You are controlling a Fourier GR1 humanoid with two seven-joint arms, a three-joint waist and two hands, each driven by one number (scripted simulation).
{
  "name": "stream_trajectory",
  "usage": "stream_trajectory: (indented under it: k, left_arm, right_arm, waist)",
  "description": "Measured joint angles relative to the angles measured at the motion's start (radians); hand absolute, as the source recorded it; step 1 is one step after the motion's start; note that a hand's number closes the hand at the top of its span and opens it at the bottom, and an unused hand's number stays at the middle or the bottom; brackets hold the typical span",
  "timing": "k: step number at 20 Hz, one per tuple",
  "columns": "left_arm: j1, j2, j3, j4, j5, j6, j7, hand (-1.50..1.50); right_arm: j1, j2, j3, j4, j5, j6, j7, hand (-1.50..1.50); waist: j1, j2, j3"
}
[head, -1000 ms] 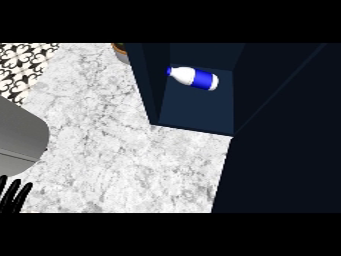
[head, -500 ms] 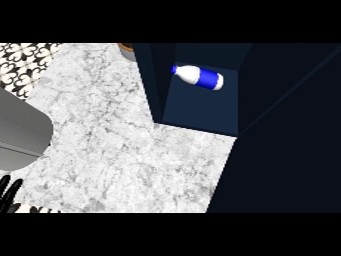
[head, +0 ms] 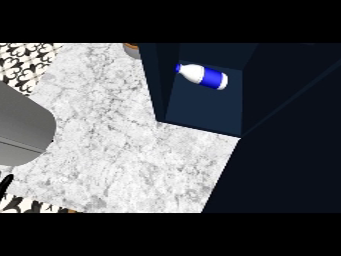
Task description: Pick up the bottled water, place it into the cabinet and close the cabinet
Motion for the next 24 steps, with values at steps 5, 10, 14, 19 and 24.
stream_trajectory:
  k: [5, 10, 14, 19, 24]
  left_arm:
    - [0.0, 0.009, 0.014, -0.005, 0.016, -0.013, 0.009, -1.5]
    - [0.011, 0.013, 0.028, -0.001, 0.031, -0.02, 0.012, -1.5]
    - [0.019, 0.015, 0.041, 0.008, 0.044, -0.023, 0.018, -1.5]
    - [0.024, 0.015, 0.05, 0.017, 0.054, -0.036, 0.024, -1.5]
    - [0.031, 0.025, 0.066, 0.021, 0.075, -0.059, 0.04, -1.5]
  right_arm:
    - [-0.076, 0.076, 0.0, 0.079, -0.13, -0.003, 0.071, 1.5]
    - [-0.2, 0.163, -0.052, 0.207, -0.236, -0.02, 0.13, 1.5]
    - [-0.31, 0.239, -0.117, 0.312, -0.256, -0.071, 0.162, 1.5]
    - [-0.487, 0.322, -0.254, 0.516, -0.205, -0.206, 0.222, 1.5]
    - [-0.732, 0.378, -0.369, 0.78, -0.153, -0.298, 0.254, 1.5]
  waist:
    - [0.011, 0.0, 0.0]
    - [0.007, -0.011, 0.0]
    - [-0.015, -0.02, 0.003]
    - [-0.039, -0.018, 0.01]
    - [-0.051, -0.018, 0.015]
